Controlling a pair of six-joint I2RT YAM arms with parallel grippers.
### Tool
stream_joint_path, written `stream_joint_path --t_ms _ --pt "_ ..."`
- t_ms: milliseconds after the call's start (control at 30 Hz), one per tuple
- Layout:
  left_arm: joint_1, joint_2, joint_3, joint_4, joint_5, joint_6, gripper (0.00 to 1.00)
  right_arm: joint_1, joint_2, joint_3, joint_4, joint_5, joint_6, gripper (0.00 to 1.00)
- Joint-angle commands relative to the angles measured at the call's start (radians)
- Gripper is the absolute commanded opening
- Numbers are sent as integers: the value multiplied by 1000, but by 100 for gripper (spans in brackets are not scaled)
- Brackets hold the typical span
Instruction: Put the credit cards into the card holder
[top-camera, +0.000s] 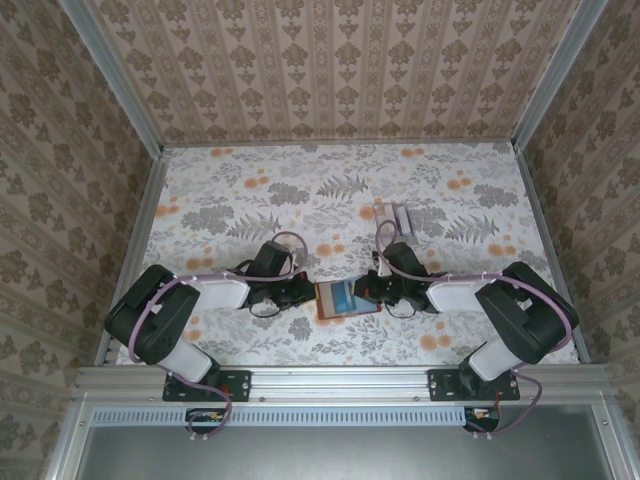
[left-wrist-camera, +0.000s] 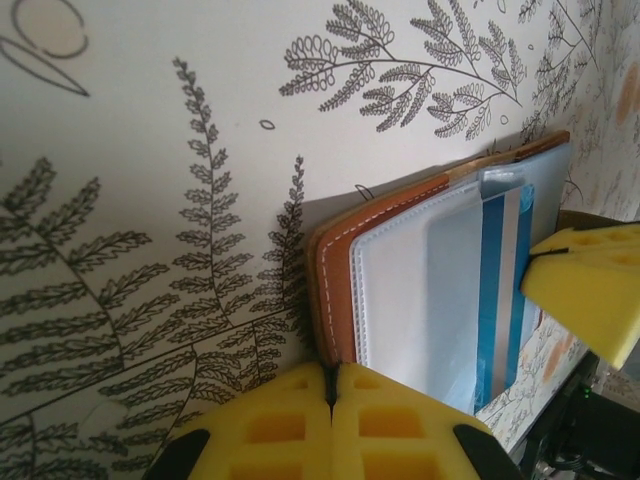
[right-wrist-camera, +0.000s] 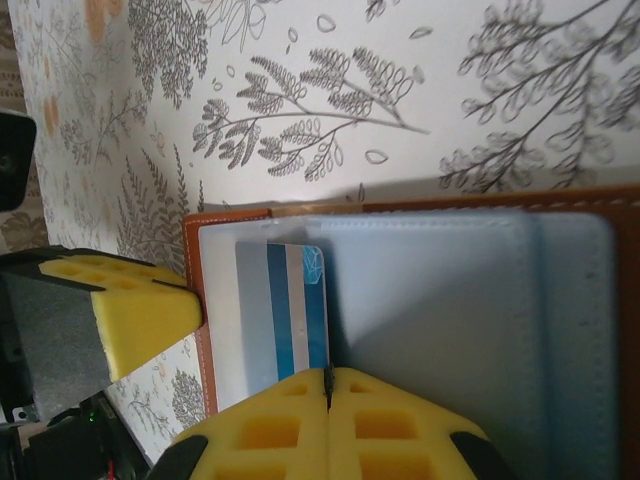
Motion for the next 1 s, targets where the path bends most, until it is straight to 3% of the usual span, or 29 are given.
stream_joint_path --t_ms 0,333,467,600,833,967 --pt "-5 -18 -11 21 -21 -34 0 41 -5 22 8 50 32 0" --pt "-15 14 -41 107 -17 -81 0 117 82 57 74 38 75 1" --pt "-16 24 -25 79 -12 -56 0 118 74 83 -14 35 4 1" --pt "-13 23 -27 77 -24 -53 0 116 48 105 -78 10 -47 19" --pt "-5 30 -36 79 -37 -51 0 114 -139 138 -383 158 -194 34" --pt "-4 57 -24 81 -30 -51 0 115 -209 133 -489 240 -214 37"
